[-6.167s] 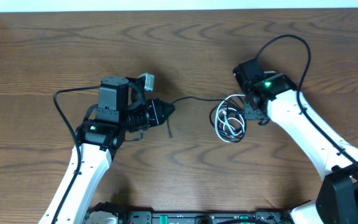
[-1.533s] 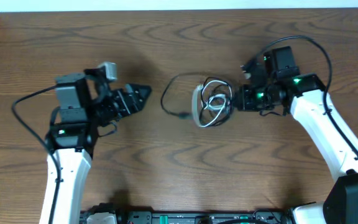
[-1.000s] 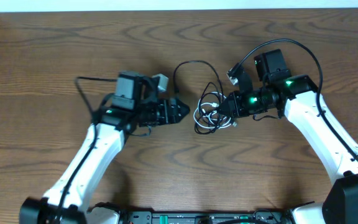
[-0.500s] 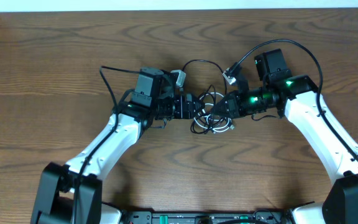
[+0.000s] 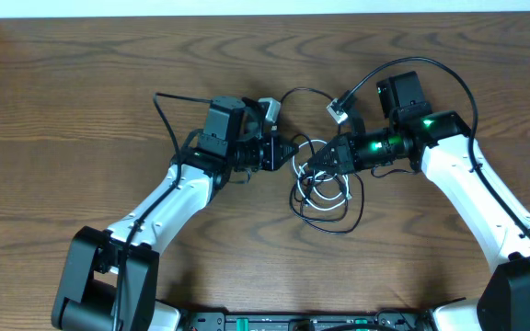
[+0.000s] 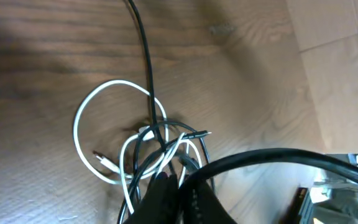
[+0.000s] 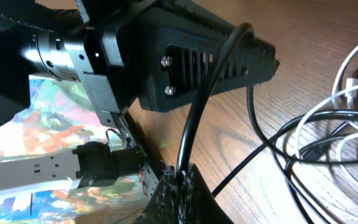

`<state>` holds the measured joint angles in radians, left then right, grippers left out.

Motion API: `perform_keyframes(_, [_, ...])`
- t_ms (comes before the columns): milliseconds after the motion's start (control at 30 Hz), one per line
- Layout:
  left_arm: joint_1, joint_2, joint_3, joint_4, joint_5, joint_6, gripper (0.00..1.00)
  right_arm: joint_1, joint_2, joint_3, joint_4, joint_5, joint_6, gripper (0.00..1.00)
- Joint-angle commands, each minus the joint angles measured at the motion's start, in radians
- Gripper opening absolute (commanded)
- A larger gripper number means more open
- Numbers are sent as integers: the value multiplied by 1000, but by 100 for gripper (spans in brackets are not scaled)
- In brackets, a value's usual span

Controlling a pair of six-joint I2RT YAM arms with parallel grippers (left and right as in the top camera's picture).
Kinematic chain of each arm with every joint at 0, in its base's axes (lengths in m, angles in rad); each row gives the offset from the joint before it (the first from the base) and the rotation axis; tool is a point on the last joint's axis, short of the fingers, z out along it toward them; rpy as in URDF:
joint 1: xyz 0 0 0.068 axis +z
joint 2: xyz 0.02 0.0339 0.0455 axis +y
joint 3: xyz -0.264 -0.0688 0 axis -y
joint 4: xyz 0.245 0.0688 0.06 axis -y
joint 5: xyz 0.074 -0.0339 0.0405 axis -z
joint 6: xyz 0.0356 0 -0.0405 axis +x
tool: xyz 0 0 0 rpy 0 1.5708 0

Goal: Untangle cables

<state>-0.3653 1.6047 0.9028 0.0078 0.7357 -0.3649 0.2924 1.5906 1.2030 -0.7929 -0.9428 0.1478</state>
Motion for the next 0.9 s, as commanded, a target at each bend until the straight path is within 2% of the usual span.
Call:
perform_keyframes(0, [4,-2,-4,1,18,1,8,3,-2,1,-10,53,-15,1])
perform_keyframes(67, [18,-19,-4,1,26,1,8,2,-2,1,-31,195,-14,4])
perform_keyframes(133, [43,-57,-2,-2,47,0,8,2,-2,1,-63,438,26,23])
perform_keyframes(200, [71,-115,3,-17,51,-3,8,2,-2,0,-93,671,113,37])
perform_keyframes(267, [95,-188,11,-37,50,-3,8,1,-2,0,-107,817,161,47])
perform_keyframes(333, [115,-271,14,-44,50,-4,7,1,-2,0,-102,864,163,56])
perform_keyframes(467, [155,-444,14,-34,31,-55,7,3,-2,0,-86,859,163,61])
perform_keyframes(600, [174,-579,14,41,31,-144,8,18,-1,-1,-65,797,163,65])
perform_keyframes(733, [173,-652,14,125,32,-258,7,59,-1,-1,-34,771,163,67])
perform_keyframes(867, [173,-664,14,181,43,-319,7,103,0,-12,13,772,163,70])
